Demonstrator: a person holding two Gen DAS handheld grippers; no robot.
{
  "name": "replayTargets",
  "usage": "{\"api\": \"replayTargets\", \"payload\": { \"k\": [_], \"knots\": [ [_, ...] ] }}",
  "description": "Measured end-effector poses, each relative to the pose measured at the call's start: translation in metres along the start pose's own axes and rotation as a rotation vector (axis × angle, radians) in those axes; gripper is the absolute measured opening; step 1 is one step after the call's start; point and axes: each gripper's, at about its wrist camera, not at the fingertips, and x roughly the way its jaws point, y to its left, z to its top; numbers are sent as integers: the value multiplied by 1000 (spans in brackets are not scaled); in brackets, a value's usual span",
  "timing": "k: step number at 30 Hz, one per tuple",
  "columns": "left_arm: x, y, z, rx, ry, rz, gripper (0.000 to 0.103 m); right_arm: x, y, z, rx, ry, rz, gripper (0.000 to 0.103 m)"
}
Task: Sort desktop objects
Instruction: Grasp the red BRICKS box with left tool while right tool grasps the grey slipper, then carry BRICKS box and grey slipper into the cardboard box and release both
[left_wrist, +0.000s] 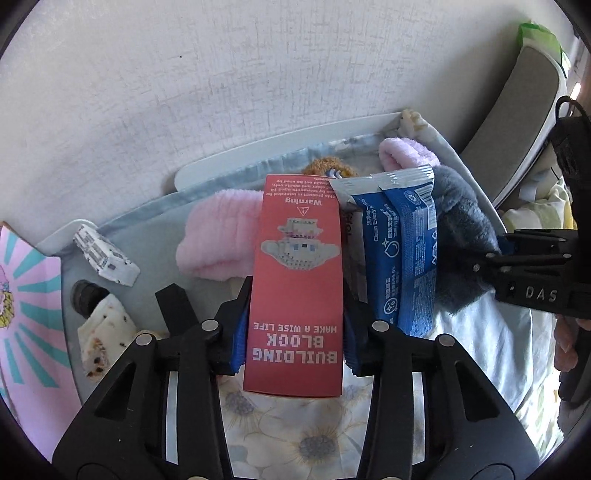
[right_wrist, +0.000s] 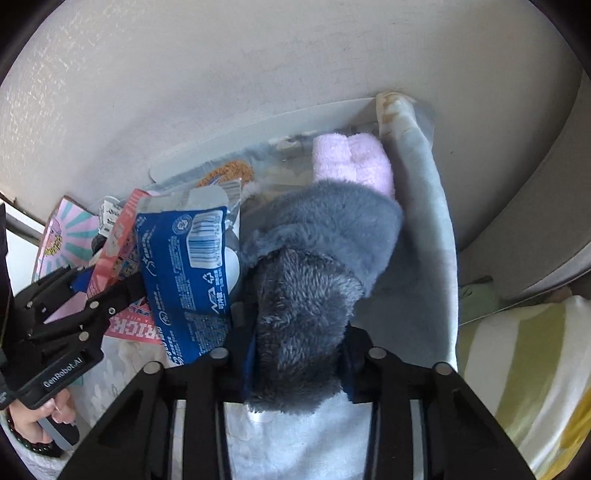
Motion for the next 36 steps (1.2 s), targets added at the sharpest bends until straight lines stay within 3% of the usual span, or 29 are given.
{"api": "replayTargets", "payload": {
  "k": [20,24,26,36],
  "knots": [
    [-79,17,10,4,-61,-17,36,-66,7,-18,-72,-41,-109,28],
    [-98,22,13,0,-69,-36,36,-85,20,-22,-89,-57,-119,28],
    [-112,28,16,-7,-76,-53,36,-79,41,-8,-100,-62,-122,28],
    [-171,54,23,6,-139,-2,37,-106,92,11,-232,-109,-127,28]
  ]
}}
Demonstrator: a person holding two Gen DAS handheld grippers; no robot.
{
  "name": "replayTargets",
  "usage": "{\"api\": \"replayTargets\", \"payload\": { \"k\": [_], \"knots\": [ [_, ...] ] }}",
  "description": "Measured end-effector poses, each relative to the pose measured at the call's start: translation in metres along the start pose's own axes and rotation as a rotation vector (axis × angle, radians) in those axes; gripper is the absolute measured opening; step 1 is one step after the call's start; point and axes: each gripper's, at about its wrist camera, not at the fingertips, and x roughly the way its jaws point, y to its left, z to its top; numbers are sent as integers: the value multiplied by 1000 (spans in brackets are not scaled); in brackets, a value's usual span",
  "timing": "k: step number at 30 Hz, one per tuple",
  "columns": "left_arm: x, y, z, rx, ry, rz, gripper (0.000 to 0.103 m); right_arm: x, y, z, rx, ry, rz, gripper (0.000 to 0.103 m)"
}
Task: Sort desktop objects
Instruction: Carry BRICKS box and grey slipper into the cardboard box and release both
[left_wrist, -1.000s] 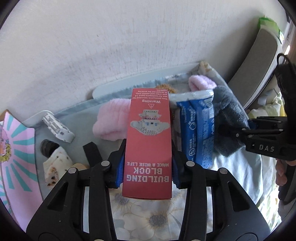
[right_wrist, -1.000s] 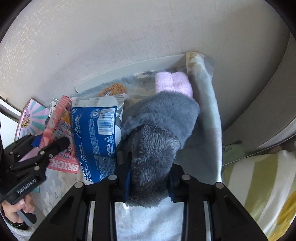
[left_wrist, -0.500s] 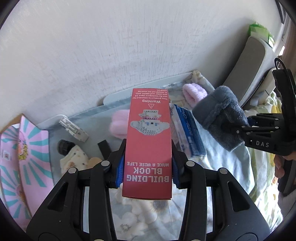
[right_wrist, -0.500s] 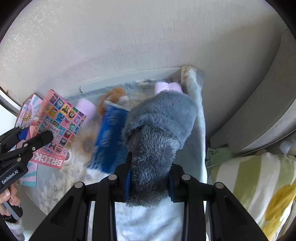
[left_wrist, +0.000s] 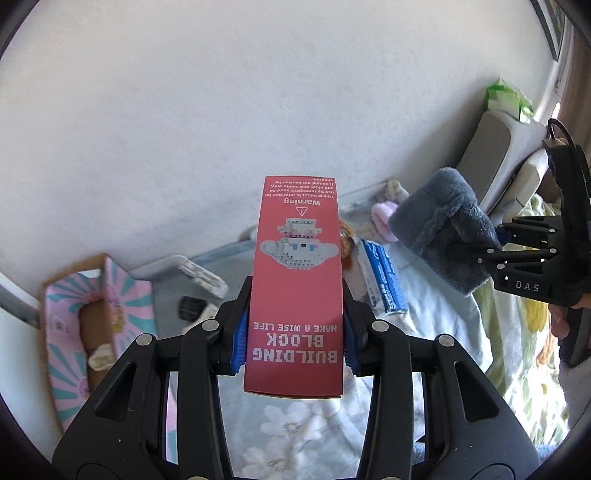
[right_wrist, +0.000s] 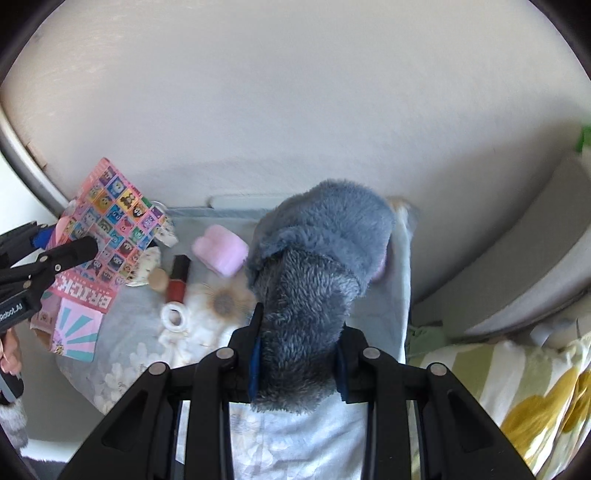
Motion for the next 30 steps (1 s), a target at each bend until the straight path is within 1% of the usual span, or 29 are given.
{"api": "replayTargets", "payload": {
  "k": [4,8,10,19,22,25,28,30],
  "knots": [
    [-21,13,3,-12,-15,20,37,-8,23,16,-48,-19,33,28],
    [-35,27,1,-10,6,52,37,-6,44,28,-87,-8,29,28],
    [-42,33,-1,-14,6,70,36,-5,53,33,-109,-5,43,28],
    [-69,74,-14,-92,-9,122,37,-6,99,61,-205,-27,81,28],
    [-75,86,-17,-112,-10,148,37,-4,119,72,-249,-33,99,28],
    [-86,105,-26,-151,-14,174,37,0,143,84,-299,-34,115,28],
    [-94,123,-33,-192,-14,200,37,7,171,96,-357,-28,137,28],
    [-100,137,-40,-222,-10,219,37,13,195,104,-398,-16,168,28]
  ]
}}
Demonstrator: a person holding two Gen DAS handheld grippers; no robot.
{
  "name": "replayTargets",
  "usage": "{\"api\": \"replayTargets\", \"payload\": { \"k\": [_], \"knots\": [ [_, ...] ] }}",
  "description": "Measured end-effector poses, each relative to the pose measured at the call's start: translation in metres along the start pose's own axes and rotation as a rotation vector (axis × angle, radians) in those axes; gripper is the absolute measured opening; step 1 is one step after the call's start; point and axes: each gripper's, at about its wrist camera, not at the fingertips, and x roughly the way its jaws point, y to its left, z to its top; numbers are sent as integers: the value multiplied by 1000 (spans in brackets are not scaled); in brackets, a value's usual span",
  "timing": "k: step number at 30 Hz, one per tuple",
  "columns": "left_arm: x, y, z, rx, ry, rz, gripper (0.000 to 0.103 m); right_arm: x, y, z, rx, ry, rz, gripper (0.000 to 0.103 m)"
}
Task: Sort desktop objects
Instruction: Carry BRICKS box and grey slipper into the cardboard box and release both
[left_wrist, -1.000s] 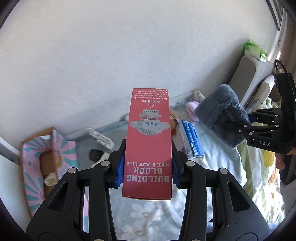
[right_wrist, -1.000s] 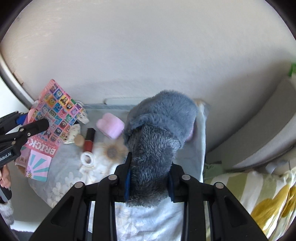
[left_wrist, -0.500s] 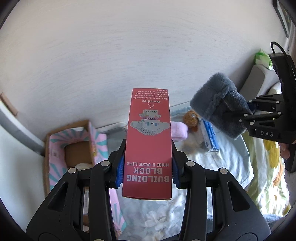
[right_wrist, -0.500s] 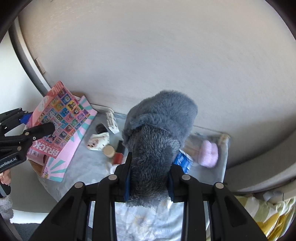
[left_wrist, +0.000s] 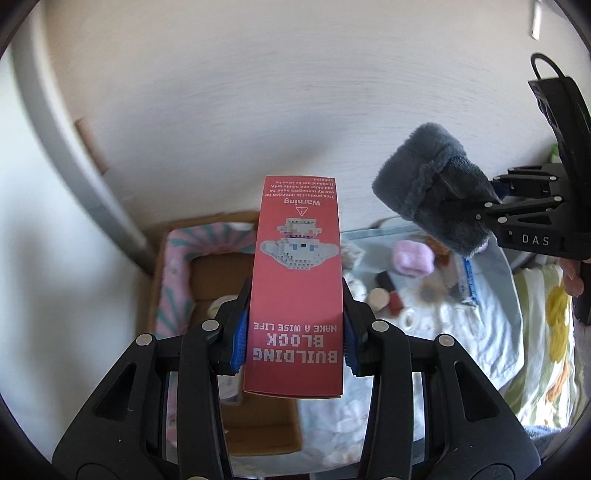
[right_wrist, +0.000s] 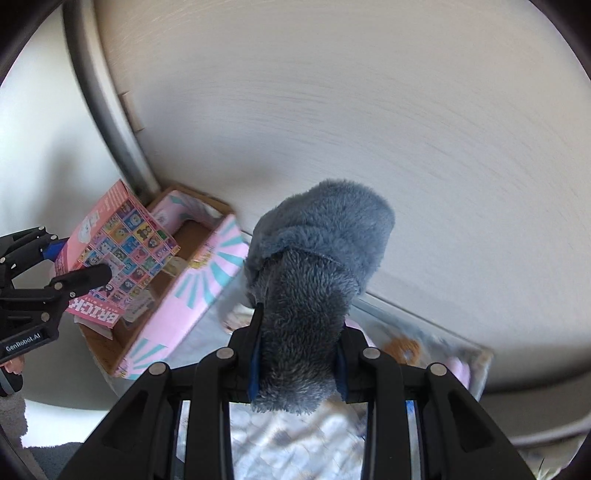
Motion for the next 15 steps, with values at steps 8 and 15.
{"api": "replayTargets", "payload": {
  "k": [8,15],
  "knots": [
    [-8,51,-23,-119,27,59,37,33,60,51,-139,33,94,28],
    [5,88,-49,-211,69,99,36,70,127,76,-282,76,165,28]
  ]
}}
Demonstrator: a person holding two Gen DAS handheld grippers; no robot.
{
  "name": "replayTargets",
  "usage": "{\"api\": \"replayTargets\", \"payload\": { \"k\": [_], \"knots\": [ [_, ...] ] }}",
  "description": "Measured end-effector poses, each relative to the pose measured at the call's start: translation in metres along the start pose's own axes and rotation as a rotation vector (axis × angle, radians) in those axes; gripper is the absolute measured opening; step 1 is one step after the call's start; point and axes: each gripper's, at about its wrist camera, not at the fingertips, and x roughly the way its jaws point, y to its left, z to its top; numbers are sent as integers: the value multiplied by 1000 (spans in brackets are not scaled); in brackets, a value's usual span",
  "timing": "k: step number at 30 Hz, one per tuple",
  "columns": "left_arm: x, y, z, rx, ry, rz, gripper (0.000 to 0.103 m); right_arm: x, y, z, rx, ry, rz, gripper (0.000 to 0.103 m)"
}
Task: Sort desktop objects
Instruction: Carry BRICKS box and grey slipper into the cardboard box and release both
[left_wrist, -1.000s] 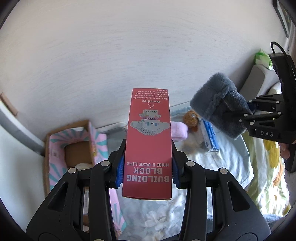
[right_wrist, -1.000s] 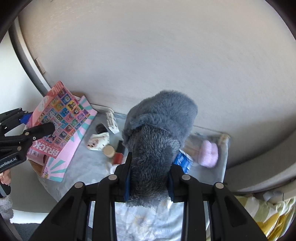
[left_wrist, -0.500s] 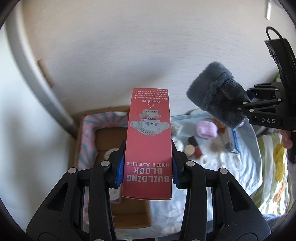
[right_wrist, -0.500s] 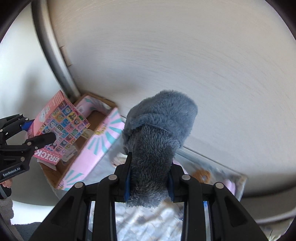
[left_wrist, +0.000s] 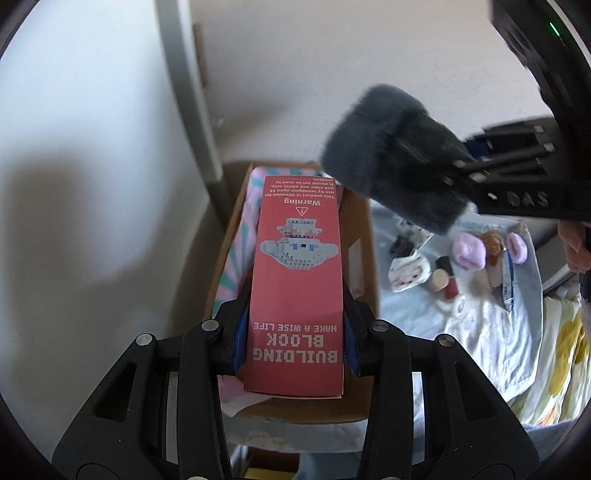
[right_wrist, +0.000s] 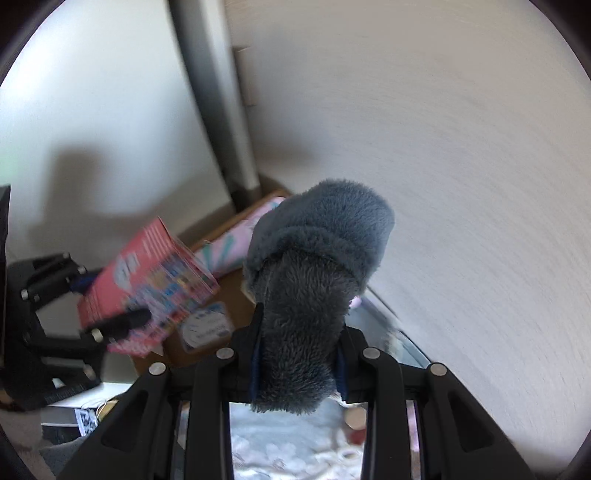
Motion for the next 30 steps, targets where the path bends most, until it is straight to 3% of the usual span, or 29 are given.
{"api": "replayTargets", "payload": {
  "k": [5,13,30],
  "knots": [
    [12,10,-16,-43,23,-8,36,45,25,23,-66,71,12,28],
    [31,17,-32,-89,62,-22,37,97,40,29,-92,154,33,28],
    [48,18,-35,-73,115,-22,37,142,38,31,-77,268,47,28]
  ]
}}
